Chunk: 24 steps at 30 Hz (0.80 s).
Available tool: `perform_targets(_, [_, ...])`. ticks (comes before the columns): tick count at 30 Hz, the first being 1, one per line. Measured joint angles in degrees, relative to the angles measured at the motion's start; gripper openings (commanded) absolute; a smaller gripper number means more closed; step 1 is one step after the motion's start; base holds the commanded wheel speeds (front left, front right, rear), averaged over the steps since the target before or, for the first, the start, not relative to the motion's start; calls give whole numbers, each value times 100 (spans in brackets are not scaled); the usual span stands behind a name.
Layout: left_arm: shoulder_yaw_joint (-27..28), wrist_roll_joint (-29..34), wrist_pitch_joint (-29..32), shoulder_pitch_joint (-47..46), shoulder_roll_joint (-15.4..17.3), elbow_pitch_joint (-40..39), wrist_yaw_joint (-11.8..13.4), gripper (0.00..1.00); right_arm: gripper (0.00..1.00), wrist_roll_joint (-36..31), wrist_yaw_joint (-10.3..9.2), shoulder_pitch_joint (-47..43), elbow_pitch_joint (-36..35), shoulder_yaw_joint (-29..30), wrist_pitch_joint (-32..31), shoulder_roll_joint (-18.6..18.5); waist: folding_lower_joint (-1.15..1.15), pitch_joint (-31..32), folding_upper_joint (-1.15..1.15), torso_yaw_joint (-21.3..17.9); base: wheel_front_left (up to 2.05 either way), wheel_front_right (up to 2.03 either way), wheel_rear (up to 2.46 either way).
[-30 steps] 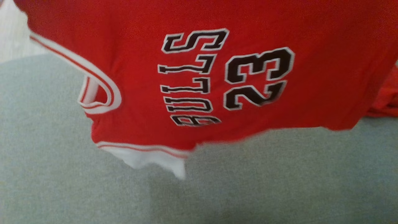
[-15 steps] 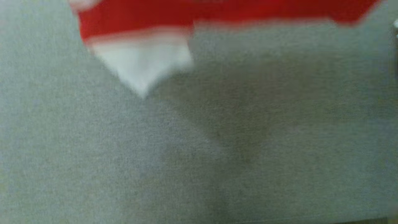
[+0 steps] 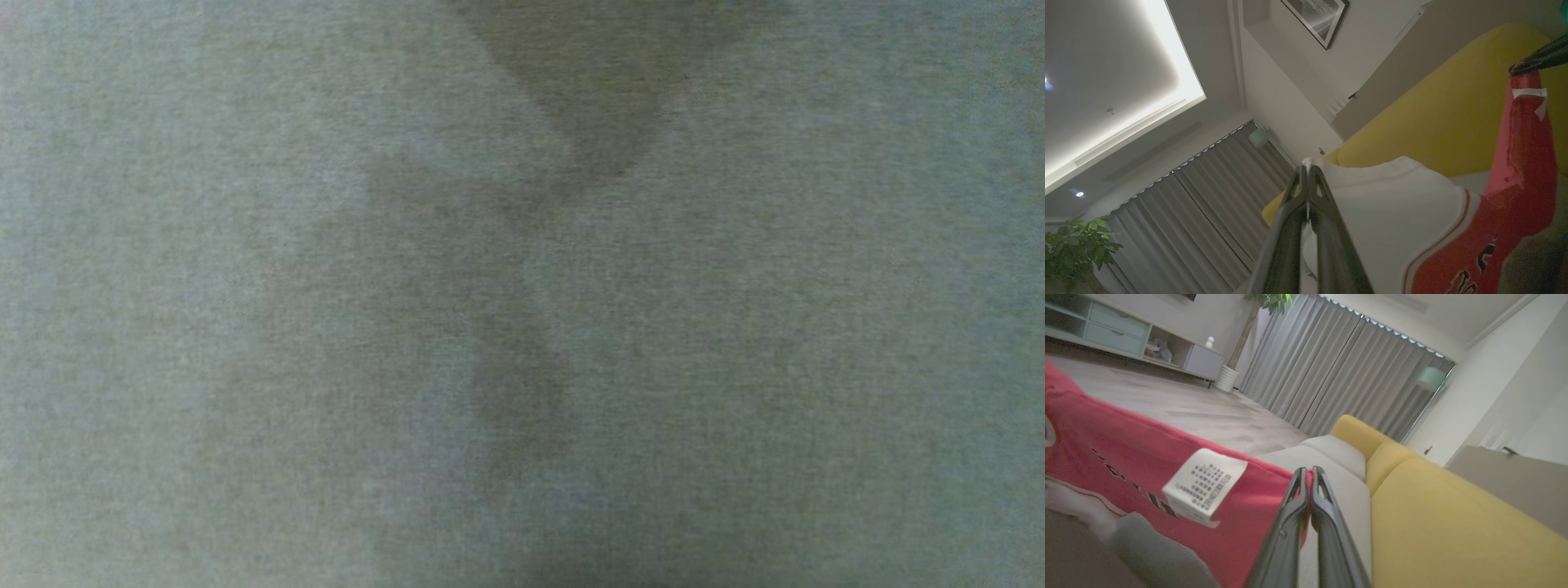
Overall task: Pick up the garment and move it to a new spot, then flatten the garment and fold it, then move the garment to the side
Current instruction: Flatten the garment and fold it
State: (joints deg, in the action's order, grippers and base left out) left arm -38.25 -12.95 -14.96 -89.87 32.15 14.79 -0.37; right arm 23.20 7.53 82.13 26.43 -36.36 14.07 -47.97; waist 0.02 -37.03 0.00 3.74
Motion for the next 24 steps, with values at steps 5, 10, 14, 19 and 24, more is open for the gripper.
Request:
perform_targets(5, [-31, 98, 1, 1708, 192, -671, 172, 0, 0, 225, 0, -762, 138, -90, 31, 118, 0, 19, 0, 133, 0, 0, 0])
perform_targets(10, [140, 97, 1, 3204, 543, -1363, 476, 0, 0, 458, 0, -1972, -105, 227, 32, 122, -3, 328, 0, 104, 0, 0, 0])
perform_targets(14, [186, 89, 1, 4457, 800, -1755, 660, 0, 0, 513, 0, -3201, -453, 684, 31, 126, -3, 679, 1, 66, 0, 0, 0])
perform_targets(19, [345, -30, 2, 5956, 1071, -2192, 991, 0, 0, 495, 0, -4715, -949, 1160, 31, 274, -4, 1180, 1, -5, 0, 0, 0])
perform_targets(24, [359, -199, 3, 7270, 1250, -2493, 1196, 0, 0, 371, 0, -5816, -1423, 1482, 31, 447, -4, 1596, 1, -139, 0, 0, 0])
